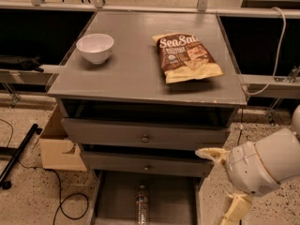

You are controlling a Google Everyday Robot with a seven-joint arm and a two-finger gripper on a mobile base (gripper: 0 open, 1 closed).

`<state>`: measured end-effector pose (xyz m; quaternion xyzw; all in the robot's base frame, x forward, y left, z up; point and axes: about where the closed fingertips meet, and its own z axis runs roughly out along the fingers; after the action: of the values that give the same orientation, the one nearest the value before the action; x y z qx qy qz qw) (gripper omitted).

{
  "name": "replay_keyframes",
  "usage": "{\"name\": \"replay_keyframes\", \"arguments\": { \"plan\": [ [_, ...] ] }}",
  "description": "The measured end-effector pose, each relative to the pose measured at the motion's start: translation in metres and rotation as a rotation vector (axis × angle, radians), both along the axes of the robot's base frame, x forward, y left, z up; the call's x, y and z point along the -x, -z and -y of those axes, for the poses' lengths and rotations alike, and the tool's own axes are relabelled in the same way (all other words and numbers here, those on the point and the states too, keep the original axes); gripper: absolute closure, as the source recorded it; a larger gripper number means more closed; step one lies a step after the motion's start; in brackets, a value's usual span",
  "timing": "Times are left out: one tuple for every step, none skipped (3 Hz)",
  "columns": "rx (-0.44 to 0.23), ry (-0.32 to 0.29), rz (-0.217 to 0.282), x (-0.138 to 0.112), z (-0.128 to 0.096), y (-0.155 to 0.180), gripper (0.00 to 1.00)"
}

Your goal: Pick water bottle from bottom drawer and place on counter

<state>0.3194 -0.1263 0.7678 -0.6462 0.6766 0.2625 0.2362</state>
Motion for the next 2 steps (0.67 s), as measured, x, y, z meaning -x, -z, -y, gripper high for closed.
{"name": "replay_keyframes", "arguments": {
  "plan": [
    [0.022, 0.034, -0.093, -0.007, 0.000, 0.036, 0.00],
    [0.019, 0.069, -0.158, -0.009, 0.003, 0.066, 0.00]
  ]
}}
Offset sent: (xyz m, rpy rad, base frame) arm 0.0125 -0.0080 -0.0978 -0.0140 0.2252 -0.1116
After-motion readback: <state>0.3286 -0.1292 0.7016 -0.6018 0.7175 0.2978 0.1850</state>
